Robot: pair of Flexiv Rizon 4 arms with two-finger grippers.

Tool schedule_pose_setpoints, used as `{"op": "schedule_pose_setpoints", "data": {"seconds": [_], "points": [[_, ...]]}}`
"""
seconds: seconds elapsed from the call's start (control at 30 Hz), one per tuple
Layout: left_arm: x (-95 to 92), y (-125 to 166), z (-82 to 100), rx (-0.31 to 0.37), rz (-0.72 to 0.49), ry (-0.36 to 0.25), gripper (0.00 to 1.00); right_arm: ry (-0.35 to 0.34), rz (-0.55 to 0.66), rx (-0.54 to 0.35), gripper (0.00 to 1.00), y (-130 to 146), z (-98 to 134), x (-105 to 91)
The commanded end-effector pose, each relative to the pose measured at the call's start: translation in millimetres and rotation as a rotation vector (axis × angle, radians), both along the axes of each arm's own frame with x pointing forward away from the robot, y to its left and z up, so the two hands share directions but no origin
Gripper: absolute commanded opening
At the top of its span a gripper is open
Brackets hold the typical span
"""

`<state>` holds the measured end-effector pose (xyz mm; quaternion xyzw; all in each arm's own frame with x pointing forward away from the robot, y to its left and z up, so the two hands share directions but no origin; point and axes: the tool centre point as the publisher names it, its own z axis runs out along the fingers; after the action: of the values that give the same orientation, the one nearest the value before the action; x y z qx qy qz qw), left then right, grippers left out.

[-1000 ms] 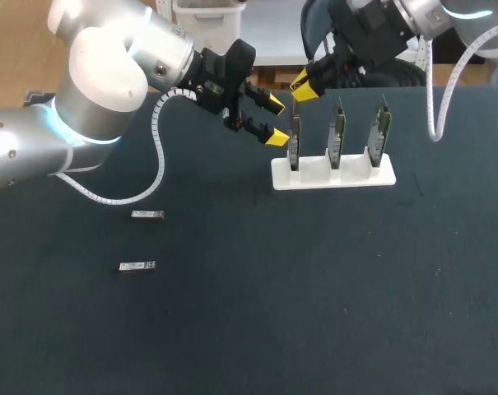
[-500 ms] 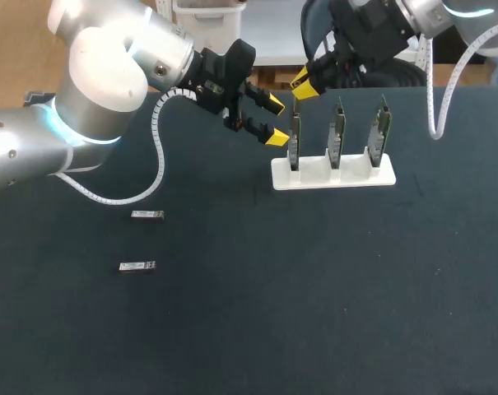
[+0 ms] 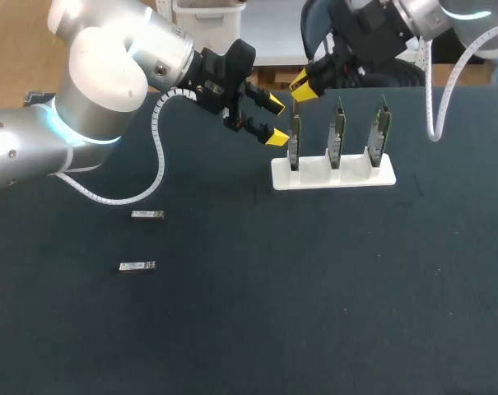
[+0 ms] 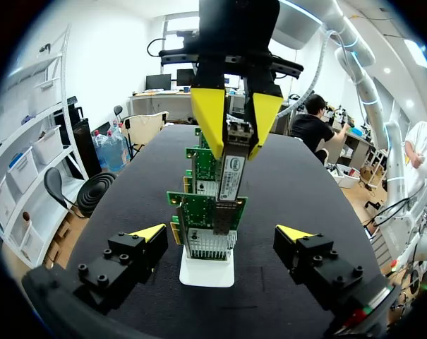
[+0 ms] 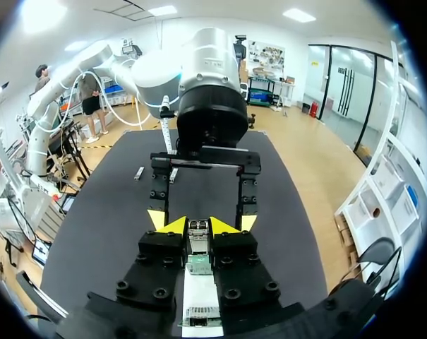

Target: Pick up the optical module with the left hand, and insert it into the network port with the right hand.

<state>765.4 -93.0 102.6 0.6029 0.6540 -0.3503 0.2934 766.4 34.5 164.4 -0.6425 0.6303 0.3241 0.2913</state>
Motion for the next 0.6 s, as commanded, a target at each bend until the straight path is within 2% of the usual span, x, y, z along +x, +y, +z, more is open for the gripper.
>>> {"op": "schedule_pose_setpoints", "data": {"seconds": [0.03,0.37,0.4,0.43,0.47,0.6], "points": [[2.2,-0.8,0.5,0.005,-0.003,0.004,1.00,0.004,0.000,0.001,0.00,0.5,-2.0,1.9],[2.2,-0.8,0.5,0.005,-0.003,0.004,1.00,0.015,-0.009,-0.005,0.00,0.0,-6.2,0.8],[2.2,-0.8,0.5,0.005,-0.003,0.004,1.00,0.016,-0.013,-0.004,0.07,-0.1,-6.3,0.6],[2.2,-0.8,0.5,0.005,-0.003,0.004,1.00,0.017,-0.018,-0.003,0.76,-0.2,-6.3,0.5],[2.2,-0.8,0.5,0.005,-0.003,0.004,1.00,0.017,-0.022,-0.001,1.00,-0.4,-5.8,0.8],[2.2,-0.8,0.5,0.005,-0.003,0.004,1.00,0.023,-0.028,0.014,1.00,-1.4,-2.7,1.6]]}}
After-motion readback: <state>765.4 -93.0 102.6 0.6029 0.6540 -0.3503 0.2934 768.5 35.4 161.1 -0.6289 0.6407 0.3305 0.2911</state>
